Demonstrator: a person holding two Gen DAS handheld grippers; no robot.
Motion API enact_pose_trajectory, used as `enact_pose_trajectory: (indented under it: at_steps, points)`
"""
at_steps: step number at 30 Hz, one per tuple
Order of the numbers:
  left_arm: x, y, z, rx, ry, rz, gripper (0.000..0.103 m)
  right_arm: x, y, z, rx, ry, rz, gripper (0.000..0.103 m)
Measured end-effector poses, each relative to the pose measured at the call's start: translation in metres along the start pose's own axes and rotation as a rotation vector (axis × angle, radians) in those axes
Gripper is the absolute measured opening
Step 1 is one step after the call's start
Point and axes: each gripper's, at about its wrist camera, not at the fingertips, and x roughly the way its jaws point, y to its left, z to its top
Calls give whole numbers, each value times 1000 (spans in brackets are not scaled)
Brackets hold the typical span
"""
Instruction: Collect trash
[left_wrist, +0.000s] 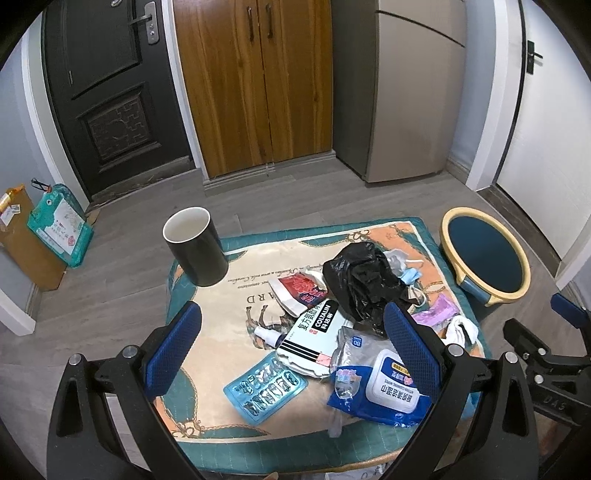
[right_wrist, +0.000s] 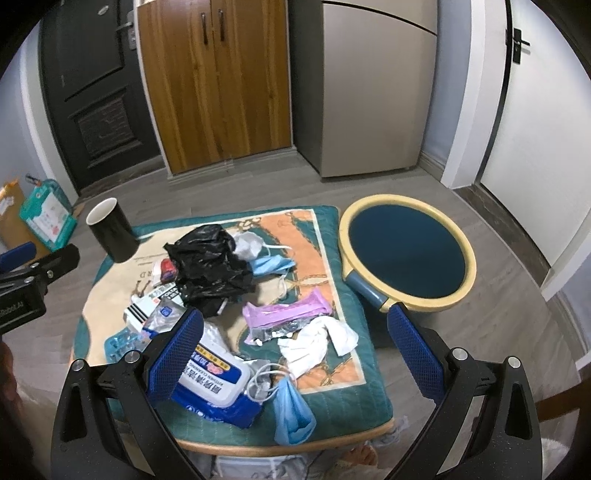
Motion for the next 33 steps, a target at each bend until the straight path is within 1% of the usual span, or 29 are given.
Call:
enact_pose_trajectory:
  at_steps: [4, 9, 16, 20, 21, 23, 26, 27, 29, 30, 31, 32, 33]
  points:
    - [6, -8, -1, 28, 16, 1, 97, 6, -3, -1, 22, 26, -1, 99]
    - [8, -18, 1, 68, 3, 3, 97, 10, 0, 0, 17, 37, 0, 99]
    - [11, -21, 5, 71, 8, -19, 97, 14, -1, 0, 28, 54, 7, 99]
    - [16, -17, 9, 55, 17, -37, 97, 20, -11, 5, 87, 80, 18, 99]
    - [19, -16, 10, 49, 25, -44, 97, 22, -15, 8, 104, 92, 4, 99]
    - [23, -12, 15, 31, 37, -71, 97, 21, -19, 18, 86, 71, -29, 99]
    - [31, -11, 25, 17, 50, -114, 97, 22, -21, 36, 33, 52, -27, 99]
    - [34, -13, 30, 33, 47, -127, 97, 25, -23, 47, 14, 54, -4, 99]
    - [40, -18, 37, 69, 33, -127, 97, 30, -25, 63, -11, 54, 29, 99]
    - [44, -20, 40, 81, 30, -141, 97, 36, -26, 74, -16, 63, 62, 99]
    - [51, -23, 44, 91, 35, -163, 97, 42, -27, 82, -15, 66, 99, 99]
    - [57, -26, 47, 97, 42, -167, 97, 49, -29, 92, -17, 58, 127, 99]
    - [64, -28, 49, 105, 52, -164, 97, 53, -29, 97, -22, 54, 132, 99]
